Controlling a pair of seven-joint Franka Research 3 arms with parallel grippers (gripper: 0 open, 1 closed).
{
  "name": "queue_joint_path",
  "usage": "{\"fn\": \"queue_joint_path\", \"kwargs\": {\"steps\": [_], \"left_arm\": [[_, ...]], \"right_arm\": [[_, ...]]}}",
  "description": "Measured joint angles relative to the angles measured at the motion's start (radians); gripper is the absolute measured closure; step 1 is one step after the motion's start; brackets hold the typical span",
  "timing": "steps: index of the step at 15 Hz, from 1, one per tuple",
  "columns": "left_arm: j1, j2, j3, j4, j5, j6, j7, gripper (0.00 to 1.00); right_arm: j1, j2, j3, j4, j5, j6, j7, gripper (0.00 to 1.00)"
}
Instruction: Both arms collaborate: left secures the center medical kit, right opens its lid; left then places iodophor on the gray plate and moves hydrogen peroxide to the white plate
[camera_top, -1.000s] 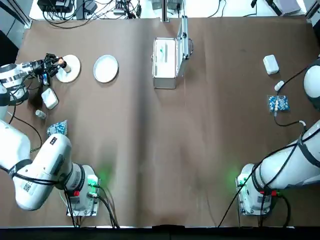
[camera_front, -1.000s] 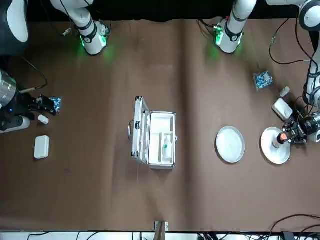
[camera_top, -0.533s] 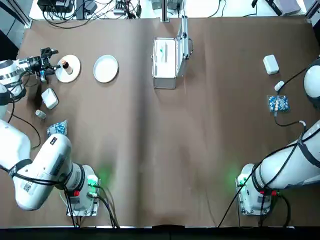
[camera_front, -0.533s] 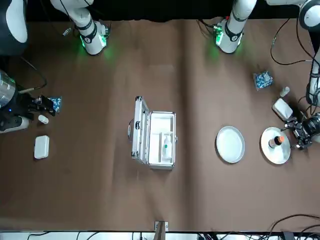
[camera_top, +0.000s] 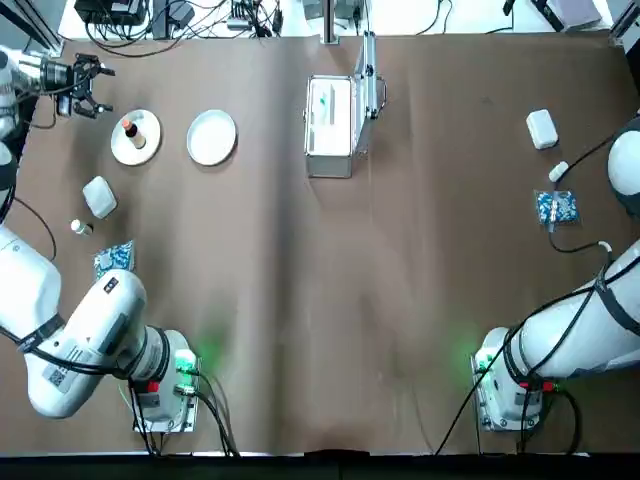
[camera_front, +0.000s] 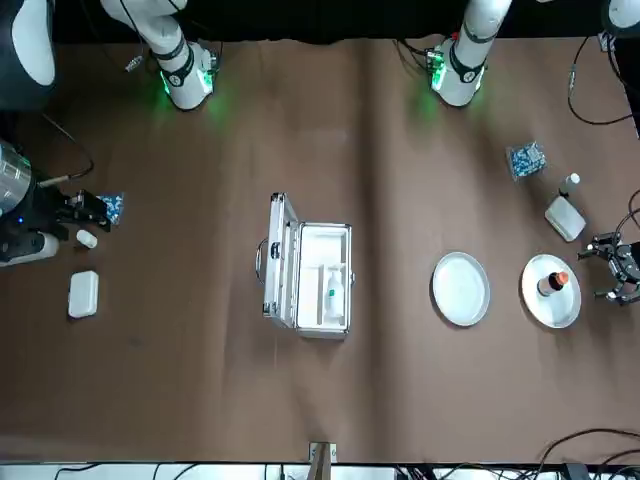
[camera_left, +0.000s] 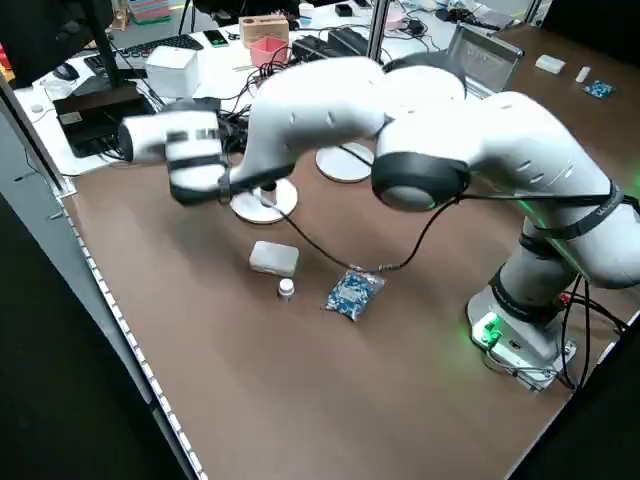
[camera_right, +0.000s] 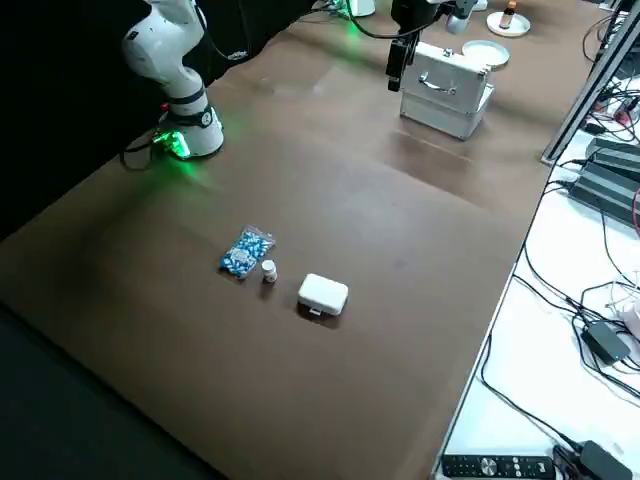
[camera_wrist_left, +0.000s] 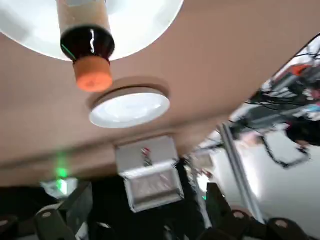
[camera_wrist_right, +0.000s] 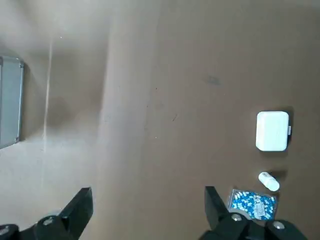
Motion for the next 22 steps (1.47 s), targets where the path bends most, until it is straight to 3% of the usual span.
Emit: {"fn": "queue_joint_path", "kwargs": {"steps": [8,15,22], "left_arm": [[-0.176,-0.125,-0.078,-0.001,0.184,0.000,-0.001,0.00],[-0.381,-0.260,-0.093,0.000,0.323,0.045,-0.009,0.00],[-0.543,-0.299,-0.120,-0.002,0.453,0.078,-0.002,0.00]], "right_arm": [[-0.006,0.000,-0.002,0.000,0.000,-0.019,-0.023,0.01],[-0.016,0.000,-0.006,0.000,0.000,-0.023,-0.034,0.01],[-0.021,0.000,-0.008,0.000,0.000,-0.031,-0.035,0.01]]}}
